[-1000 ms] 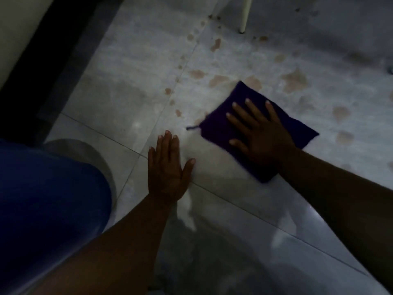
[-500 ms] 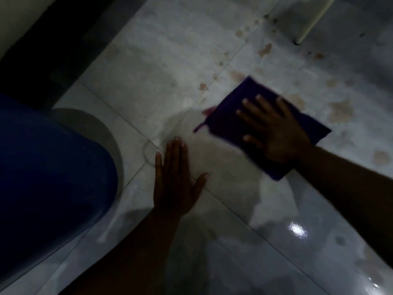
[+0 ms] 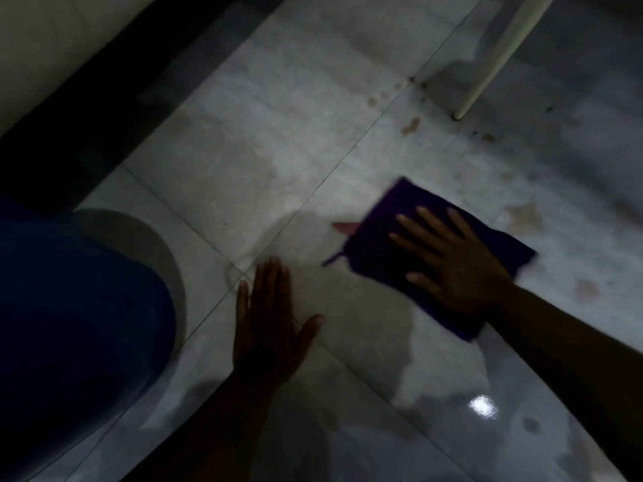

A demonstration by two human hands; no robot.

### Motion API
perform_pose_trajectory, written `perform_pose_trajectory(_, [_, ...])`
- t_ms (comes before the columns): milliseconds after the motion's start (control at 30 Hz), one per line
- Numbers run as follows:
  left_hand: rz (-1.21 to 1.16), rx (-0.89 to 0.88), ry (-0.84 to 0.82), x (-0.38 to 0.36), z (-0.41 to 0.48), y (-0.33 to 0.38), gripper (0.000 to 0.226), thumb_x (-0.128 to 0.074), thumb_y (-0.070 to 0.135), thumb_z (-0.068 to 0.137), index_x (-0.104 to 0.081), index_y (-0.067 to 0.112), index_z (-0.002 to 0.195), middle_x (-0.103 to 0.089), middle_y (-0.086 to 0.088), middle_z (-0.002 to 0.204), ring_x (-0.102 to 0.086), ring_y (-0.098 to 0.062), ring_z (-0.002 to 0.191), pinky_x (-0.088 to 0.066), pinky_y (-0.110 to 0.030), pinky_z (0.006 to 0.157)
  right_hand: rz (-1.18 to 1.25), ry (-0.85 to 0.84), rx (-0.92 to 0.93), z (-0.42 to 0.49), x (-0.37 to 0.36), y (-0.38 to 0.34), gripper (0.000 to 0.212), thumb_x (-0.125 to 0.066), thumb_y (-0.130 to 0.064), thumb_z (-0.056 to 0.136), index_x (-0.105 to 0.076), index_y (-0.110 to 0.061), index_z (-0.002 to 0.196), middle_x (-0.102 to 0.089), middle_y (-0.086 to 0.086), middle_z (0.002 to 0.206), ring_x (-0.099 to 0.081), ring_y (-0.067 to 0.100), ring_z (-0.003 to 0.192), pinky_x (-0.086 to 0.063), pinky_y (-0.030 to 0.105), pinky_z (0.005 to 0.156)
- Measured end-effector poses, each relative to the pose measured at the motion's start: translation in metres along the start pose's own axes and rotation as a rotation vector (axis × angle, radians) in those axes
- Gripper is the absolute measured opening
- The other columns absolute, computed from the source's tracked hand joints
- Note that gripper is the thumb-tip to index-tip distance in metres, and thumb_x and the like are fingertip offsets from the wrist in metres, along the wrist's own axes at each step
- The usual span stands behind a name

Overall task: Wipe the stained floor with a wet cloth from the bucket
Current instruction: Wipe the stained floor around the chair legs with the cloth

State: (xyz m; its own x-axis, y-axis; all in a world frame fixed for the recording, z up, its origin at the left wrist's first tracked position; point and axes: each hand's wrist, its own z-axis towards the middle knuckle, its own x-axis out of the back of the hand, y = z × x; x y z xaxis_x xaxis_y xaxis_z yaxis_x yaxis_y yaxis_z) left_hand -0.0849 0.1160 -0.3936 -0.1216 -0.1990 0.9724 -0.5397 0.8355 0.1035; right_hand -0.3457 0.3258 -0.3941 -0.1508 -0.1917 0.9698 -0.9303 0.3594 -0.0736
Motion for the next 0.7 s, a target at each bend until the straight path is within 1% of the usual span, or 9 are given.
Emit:
perform_pose_trajectory(67, [-0.039,0.029,0.056,0.007,0.011,0.010,0.083,-0.035,0.066,0.089,-0.040,0.007,0.146,-0.034,-0.016,0.158,-0.035,-0.035,0.144,-0.028,-0.056,0.116,0.039,-0.037,-0.268,-0.065,-0.004,0.044,0.065,-0.013,-0.062,0.097,-0.013,-0.033,0.155,-0.017,0.003,0.165,-0.007,0.028,0.153,-0.010,0.056,0.121])
perform_pose_trajectory(100, [-0.052,0.016,0.092,0.011,0.023,0.020,0.078,-0.038,0.064,0.088,-0.046,0.007,0.141,-0.042,-0.018,0.152,-0.042,-0.038,0.138,-0.032,-0.056,0.113,0.079,-0.064,-0.393,-0.092,-0.003,0.061,0.067,-0.009,-0.063,0.096,-0.012,-0.032,0.155,-0.016,0.004,0.166,-0.006,0.028,0.153,-0.008,0.054,0.121])
perform_pose_trajectory(133, [-0.059,-0.023,0.120,0.014,0.038,0.033,0.075,-0.040,0.062,0.088,-0.047,0.006,0.139,-0.045,-0.018,0.150,-0.044,-0.039,0.136,-0.033,-0.056,0.112,0.118,-0.073,-0.495,-0.111,-0.001,0.075,0.070,-0.006,-0.065,0.095,-0.011,-0.031,0.156,-0.013,0.004,0.166,-0.003,0.026,0.153,-0.005,0.053,0.122])
perform_pose_trajectory(200, [-0.059,-0.107,0.120,0.018,0.072,0.064,0.078,-0.039,0.061,0.090,-0.041,0.006,0.145,-0.036,-0.018,0.156,-0.035,-0.037,0.145,-0.025,-0.056,0.118,0.177,-0.042,-0.640,-0.120,0.004,0.091,0.072,-0.004,-0.066,0.093,-0.009,-0.031,0.157,-0.005,0.002,0.167,0.001,0.024,0.153,-0.002,0.052,0.122])
perform_pose_trajectory(300, [-0.036,-0.128,0.043,0.015,0.112,0.095,0.086,-0.025,0.066,0.091,-0.019,0.009,0.155,-0.011,-0.014,0.166,-0.009,-0.033,0.154,-0.011,-0.057,0.123,0.202,0.046,-0.729,-0.068,0.013,0.102,0.074,-0.006,-0.064,0.092,-0.006,-0.030,0.157,0.001,0.001,0.167,0.003,0.027,0.153,0.000,0.054,0.122])
perform_pose_trajectory(367, [-0.011,-0.120,0.055,0.008,0.119,0.098,0.087,-0.019,0.068,0.091,-0.014,0.010,0.156,-0.007,-0.013,0.166,-0.005,-0.033,0.154,-0.009,-0.058,0.123,0.195,0.060,-0.693,-0.012,0.019,0.105,0.073,-0.006,-0.063,0.093,-0.001,-0.030,0.157,0.005,0.001,0.167,0.006,0.028,0.153,0.003,0.055,0.122])
perform_pose_trajectory(500, [-0.004,-0.115,0.078,0.004,0.120,0.097,0.087,-0.020,0.068,0.091,-0.013,0.011,0.156,-0.007,-0.013,0.167,-0.005,-0.031,0.154,-0.011,-0.057,0.123,0.149,0.049,-0.440,0.079,0.026,0.069,0.065,-0.011,-0.058,0.098,0.001,-0.031,0.157,0.008,0.001,0.167,0.012,0.027,0.153,0.008,0.053,0.122])
perform_pose_trajectory(600, [-0.013,-0.114,0.089,0.004,0.119,0.097,0.086,-0.027,0.066,0.092,-0.018,0.008,0.155,-0.015,-0.016,0.165,-0.012,-0.033,0.153,-0.015,-0.059,0.121,0.108,0.047,-0.201,0.095,0.024,0.033,0.062,-0.016,-0.054,0.099,-0.004,-0.032,0.156,0.004,-0.002,0.167,0.009,0.026,0.153,0.007,0.052,0.121])
perform_pose_trajectory(700, [-0.024,-0.104,0.078,0.005,0.119,0.097,0.087,-0.029,0.067,0.091,-0.020,0.007,0.154,-0.018,-0.017,0.164,-0.014,-0.033,0.153,-0.016,-0.059,0.121,0.081,0.009,-0.066,0.106,0.027,0.032,0.062,-0.018,-0.055,0.100,-0.005,-0.033,0.156,0.004,-0.004,0.167,0.009,0.024,0.153,0.006,0.051,0.122])
